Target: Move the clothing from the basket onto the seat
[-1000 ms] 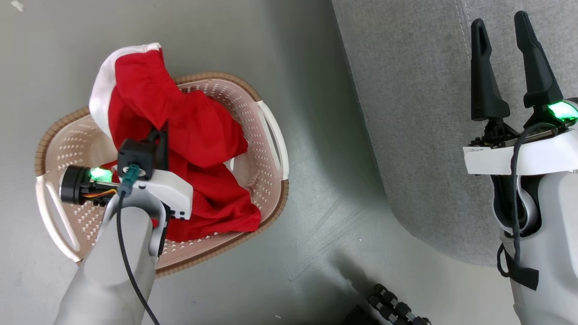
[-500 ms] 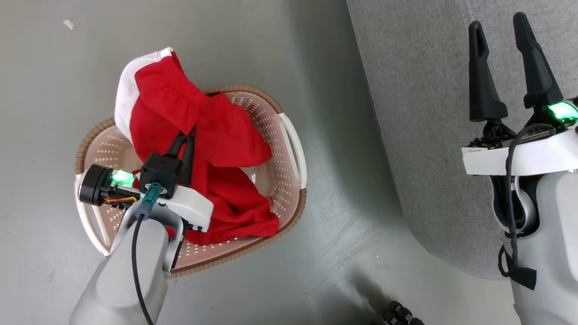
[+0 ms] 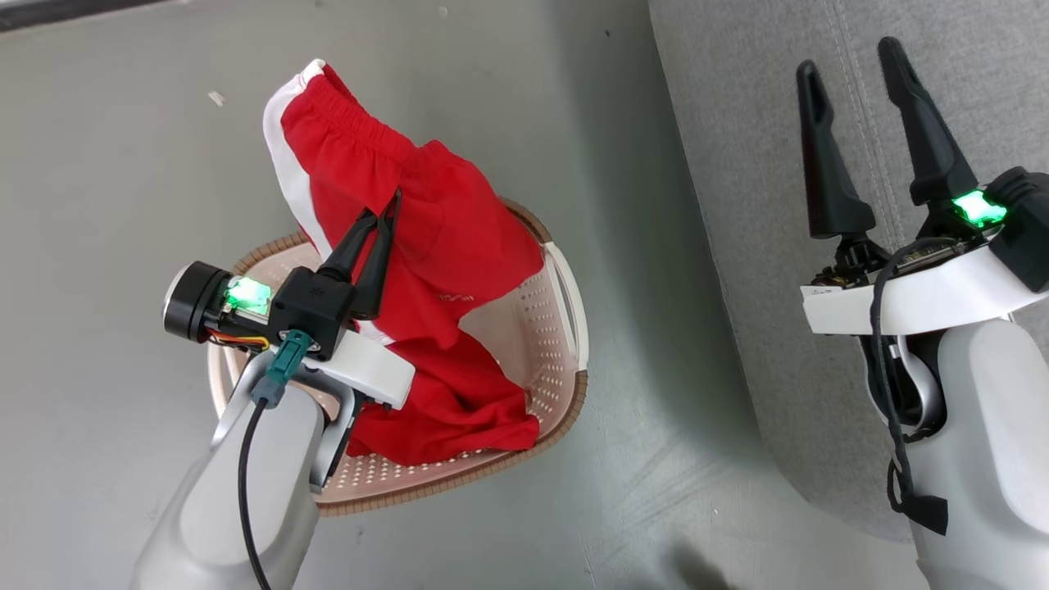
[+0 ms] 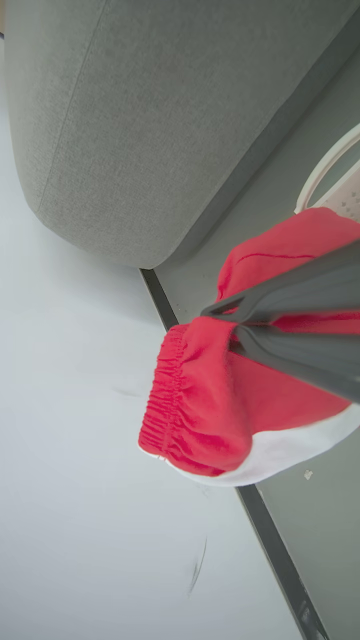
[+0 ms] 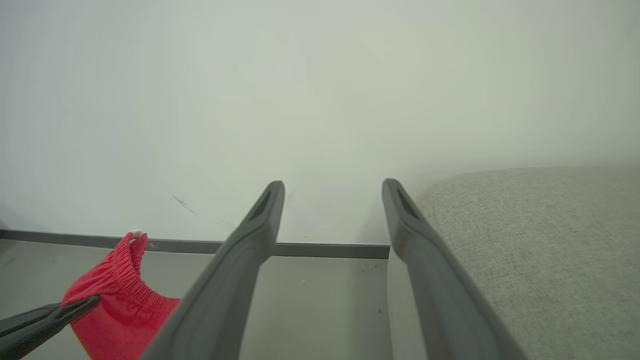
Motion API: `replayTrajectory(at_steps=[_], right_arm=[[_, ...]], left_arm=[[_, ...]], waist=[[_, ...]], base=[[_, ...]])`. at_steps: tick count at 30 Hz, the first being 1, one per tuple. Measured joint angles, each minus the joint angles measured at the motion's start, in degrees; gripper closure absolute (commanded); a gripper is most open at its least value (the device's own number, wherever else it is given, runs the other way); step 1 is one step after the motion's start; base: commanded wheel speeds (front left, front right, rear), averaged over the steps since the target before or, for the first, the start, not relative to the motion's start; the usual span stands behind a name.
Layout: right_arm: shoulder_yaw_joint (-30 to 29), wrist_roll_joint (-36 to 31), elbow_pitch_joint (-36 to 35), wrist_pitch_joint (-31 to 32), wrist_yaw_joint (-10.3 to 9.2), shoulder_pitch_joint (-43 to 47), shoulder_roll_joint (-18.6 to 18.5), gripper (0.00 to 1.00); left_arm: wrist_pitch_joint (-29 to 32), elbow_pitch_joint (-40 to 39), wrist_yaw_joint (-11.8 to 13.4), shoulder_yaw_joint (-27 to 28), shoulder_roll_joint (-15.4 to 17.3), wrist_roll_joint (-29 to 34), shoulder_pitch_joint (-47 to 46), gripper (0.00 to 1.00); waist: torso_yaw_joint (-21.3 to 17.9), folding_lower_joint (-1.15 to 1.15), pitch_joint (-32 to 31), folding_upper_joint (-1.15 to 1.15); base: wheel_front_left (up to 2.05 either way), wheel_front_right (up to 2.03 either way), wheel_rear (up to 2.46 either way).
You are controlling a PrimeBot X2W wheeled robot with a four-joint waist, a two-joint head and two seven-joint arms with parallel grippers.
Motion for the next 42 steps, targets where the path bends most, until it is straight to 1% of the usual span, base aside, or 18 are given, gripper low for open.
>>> replayTrajectory(at_steps=[9,15,17,24,30,33,34,38,42], right_arm=[[0.87,-0.08,1.34,0.00,0.00,0.60,-1.55,0.00],[2.16,-0.01,2.24,0.00,0.00,3.31,-2.68,0.00],[2.56,0.16,2.93,0.00,0.00,3.89,-3.24,0.00],[6.65,1.07,4.05,0.00,0.00,6.28,-4.77,0.00],[11.21,2.68,5.14,0.00,0.00,7.61,-6.45,0.00],[12.98,3.54,5.39,0.00,0.00,9.03,-7.35,0.00],[13.45,3.80,5.37,0.00,0.00,9.46,-7.47,0.00],[15.74,4.46,5.80,0.00,0.00,11.20,-8.86,0.00],[17.40,5.61,6.60,0.00,0.01,13.60,-10.14,0.00]], left_arm=[[0.27,-3.45,-2.45,-0.64,2.70,-0.05,1.18,1.00],[2.67,-5.78,-4.48,-0.54,4.93,-0.20,1.00,1.00],[3.58,-6.32,-5.43,-0.56,5.23,-0.63,0.83,1.00],[6.25,-8.29,-7.91,-0.98,6.28,-1.60,-1.58,1.00],[9.20,-9.21,-9.44,-3.65,6.23,-2.90,-2.72,1.00],[10.87,-9.24,-9.54,-5.48,5.89,-4.33,-2.72,1.00],[11.35,-9.26,-9.92,-5.97,5.63,-4.76,-2.72,1.00],[13.02,-9.64,-10.00,-7.91,4.71,-6.50,-2.72,1.00],[14.32,-10.34,-10.01,-9.64,4.71,-8.25,-2.70,1.00]], waist=[[2.00,0.00,-4.83,0.00],[3.34,0.00,-8.34,0.00],[3.78,0.00,-9.55,0.00],[5.30,0.00,-13.83,0.00],[6.48,0.00,-17.55,0.00],[6.96,0.00,-19.39,0.00],[7.10,0.00,-19.99,0.00],[7.54,0.00,-22.37,0.00],[7.77,0.00,-24.71,0.00]], base=[[0.00,0.00,0.00],[0.00,0.00,0.00],[0.00,0.00,0.00],[0.00,0.00,0.00],[0.00,0.00,0.00],[0.00,0.00,0.00],[0.00,0.00,0.00],[0.00,0.00,0.00],[0.00,0.00,0.00]])
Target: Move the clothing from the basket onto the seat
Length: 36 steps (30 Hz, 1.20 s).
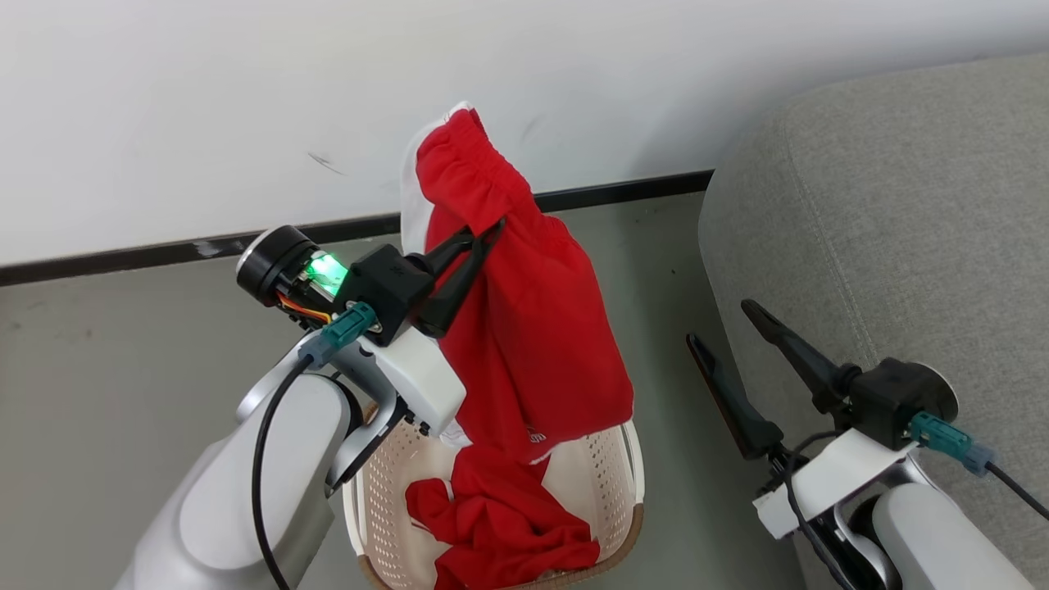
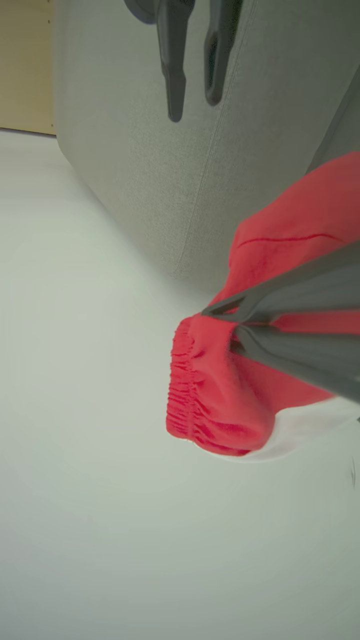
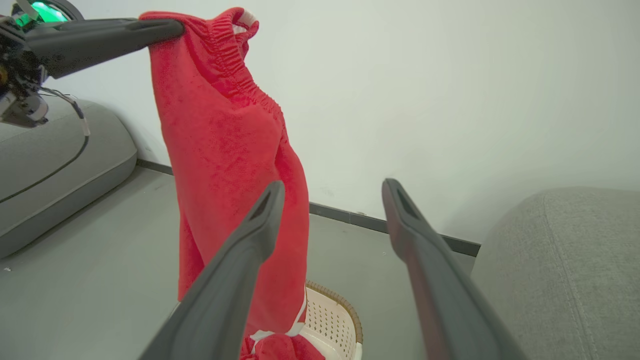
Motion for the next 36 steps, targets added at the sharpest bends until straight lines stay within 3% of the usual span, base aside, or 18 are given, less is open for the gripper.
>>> replayTrajectory(at_steps=[19,30,36], right_arm=[[6.90,8.45,2.36,0.01,-0.01,5.64,-4.22,0.00],[21.87,8.65,2.34,1.10,0.00,2.87,-5.53,0.00],[25.75,8.69,2.52,1.49,0.00,0.39,-4.89,0.00]], left_arm=[[5.52,-6.54,-0.47,-6.78,0.55,-5.27,1.20,1.00],[8.54,-10.16,-0.47,-9.83,0.53,-8.51,1.22,1.00],[10.11,-11.60,-0.47,-10.80,0.76,-10.10,1.30,1.00]], waist=[[0.18,0.00,-9.12,0.00],[1.43,0.00,-12.51,0.00],[2.50,0.00,-14.00,0.00]], base=[[0.00,0.00,0.00],[0.00,0.00,0.00],[0.00,0.00,0.00]])
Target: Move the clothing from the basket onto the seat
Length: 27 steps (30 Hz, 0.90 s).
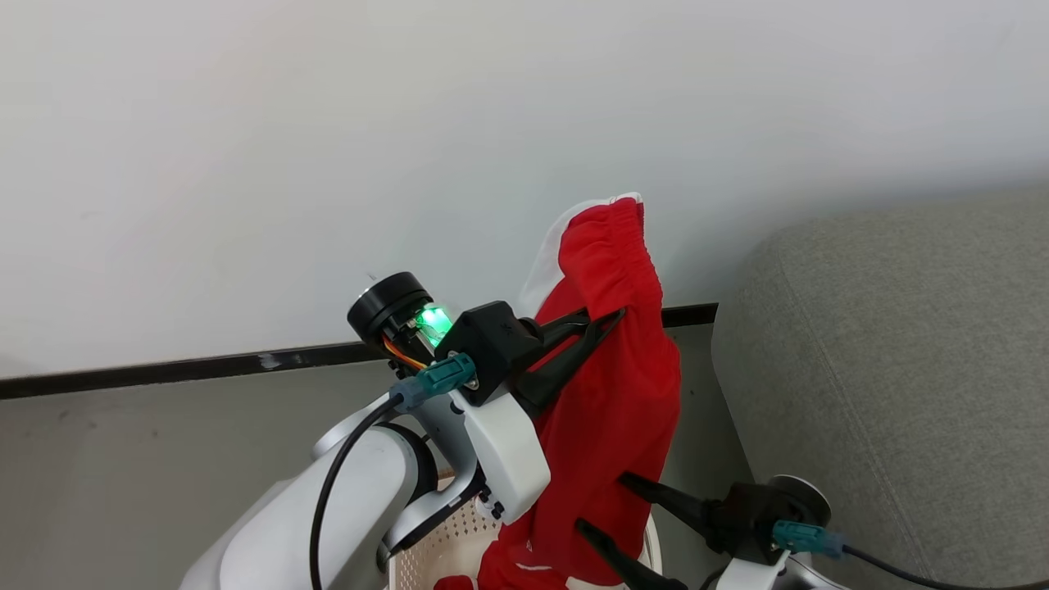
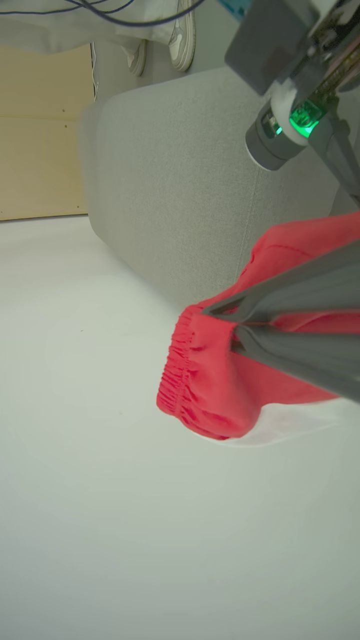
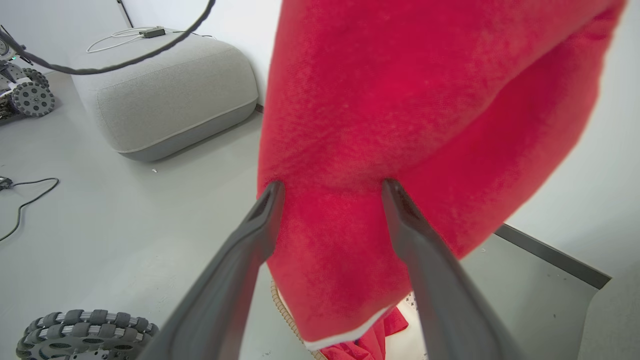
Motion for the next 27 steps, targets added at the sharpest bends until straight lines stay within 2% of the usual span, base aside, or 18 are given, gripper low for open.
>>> replayTrajectory(at_steps=[9,21,23,25,26,27], right_arm=[[-0.11,1.93,2.21,-0.08,0.00,-1.98,2.24,0.00],[1.23,3.08,5.82,-0.67,0.00,-6.91,7.53,0.00],[1.15,3.07,6.31,-0.96,0.00,-7.45,8.39,0.23],[1.25,3.05,7.21,-1.01,0.00,-8.29,8.75,0.52],[1.23,3.04,7.37,-1.01,0.00,-8.49,8.77,0.57],[1.23,3.02,7.58,-1.02,0.00,-8.68,8.77,0.73]], left_arm=[[1.48,-1.43,0.00,-0.53,0.32,-1.45,0.25,1.00],[2.98,-3.56,0.00,-1.03,0.67,-3.12,1.36,1.00],[3.03,-3.85,0.00,-1.00,0.74,-3.41,1.36,1.00],[3.46,-3.94,0.00,-0.97,0.81,-3.42,1.37,1.00],[3.49,-3.97,0.00,-0.91,0.88,-3.46,1.38,1.00],[3.50,-3.99,0.04,-0.82,0.92,-3.46,1.42,1.00]], waist=[[1.04,0.00,-1.41,0.00],[1.91,0.00,-1.90,0.00],[1.97,0.00,-1.80,0.00],[1.98,0.00,-1.67,0.00],[1.98,0.00,-1.60,0.00],[1.97,0.00,-1.53,0.00]], base=[[0.00,0.00,0.00],[0.00,0.00,0.00],[0.00,0.00,0.00],[0.00,0.00,0.00],[0.00,0.00,0.00],[0.00,0.00,0.00]])
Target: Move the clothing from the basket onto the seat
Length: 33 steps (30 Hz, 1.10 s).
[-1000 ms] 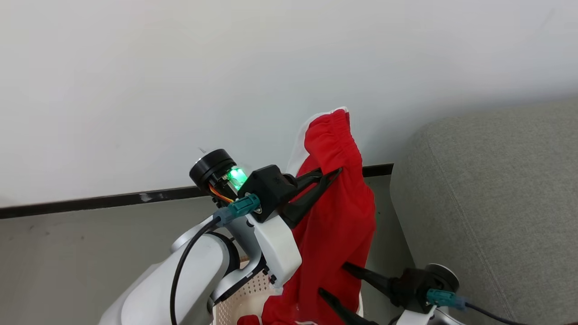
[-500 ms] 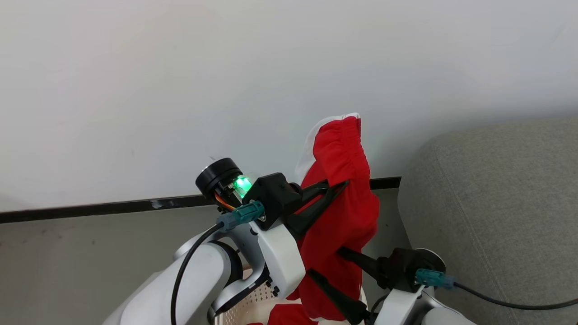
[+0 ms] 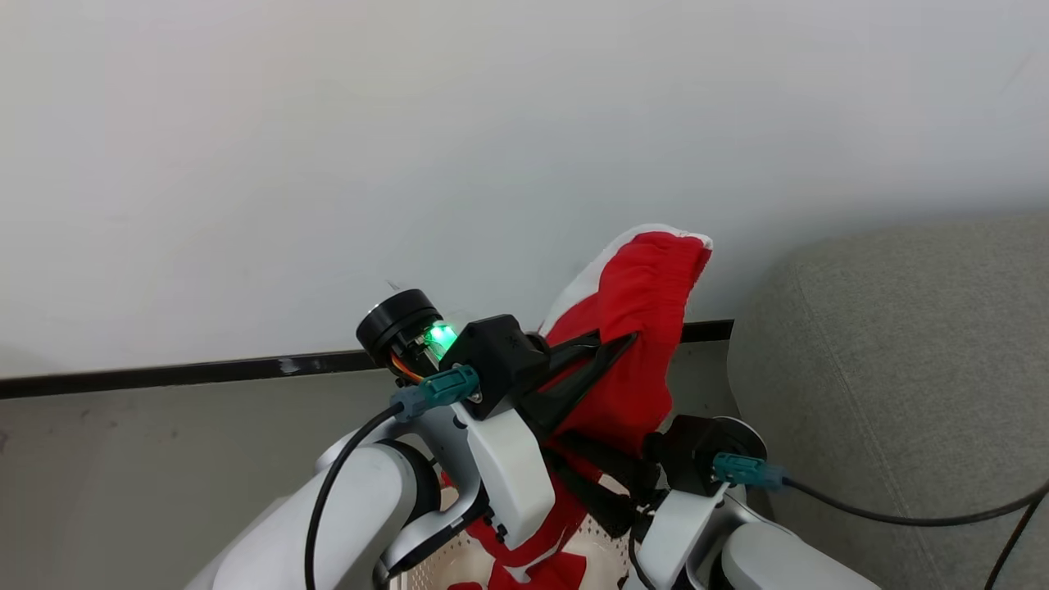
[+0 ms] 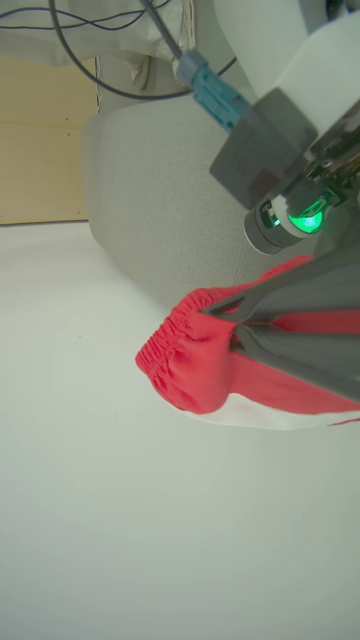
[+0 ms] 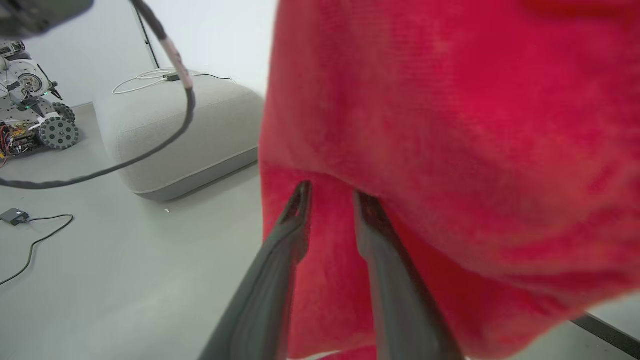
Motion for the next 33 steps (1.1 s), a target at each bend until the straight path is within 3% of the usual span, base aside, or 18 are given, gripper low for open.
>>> replayTrajectory(at_steps=[1,8,17,24,27,28,29,33], right_arm=[[-0.01,-0.12,0.21,0.00,0.00,-0.35,0.01,1.00],[0.09,-0.12,1.27,-0.04,0.00,-0.69,-0.62,1.00],[0.41,0.05,-1.08,-0.05,0.00,2.68,-4.28,1.00],[-4.67,0.03,-3.80,-0.05,0.00,6.30,-6.76,1.00],[-7.26,-0.14,-4.48,-0.05,0.00,6.93,-7.78,0.56],[-8.29,-0.15,-4.70,-0.05,-0.01,7.06,-7.97,0.19],[-9.31,-0.26,-5.09,-0.05,-0.01,7.37,-8.17,0.00],[-12.18,-2.11,-6.54,-0.05,0.00,8.64,-9.22,0.00]], left_arm=[[0.01,-0.04,0.02,0.13,0.00,-0.01,0.14,1.00],[0.25,0.41,1.15,1.69,0.57,-0.57,2.26,1.00],[0.19,1.72,2.50,3.43,1.57,-0.98,3.53,1.00],[-0.13,2.08,3.13,4.97,2.23,-1.00,3.70,1.00],[-0.52,2.47,3.44,5.68,2.41,-1.51,4.56,1.00],[-0.65,2.75,3.66,5.82,2.45,-1.49,4.67,1.00],[-0.70,2.94,3.71,6.02,2.50,-1.51,4.72,1.00],[-1.41,3.42,4.31,7.08,2.74,-1.98,5.22,1.00]], waist=[[-0.01,0.00,0.07,0.00],[-0.35,0.00,0.54,0.00],[-1.44,0.00,0.98,0.00],[-2.70,0.00,1.17,0.00],[-3.34,0.00,1.24,0.00],[-3.56,0.00,1.27,0.00],[-3.77,0.00,1.30,0.00],[-4.63,0.00,1.41,0.00]], base=[[0.00,0.00,0.00],[0.00,0.00,0.00],[0.00,0.00,0.00],[0.00,0.00,0.00],[0.00,0.00,0.00],[0.00,0.00,0.00],[0.00,0.00,0.00],[0.00,0.00,0.00]])
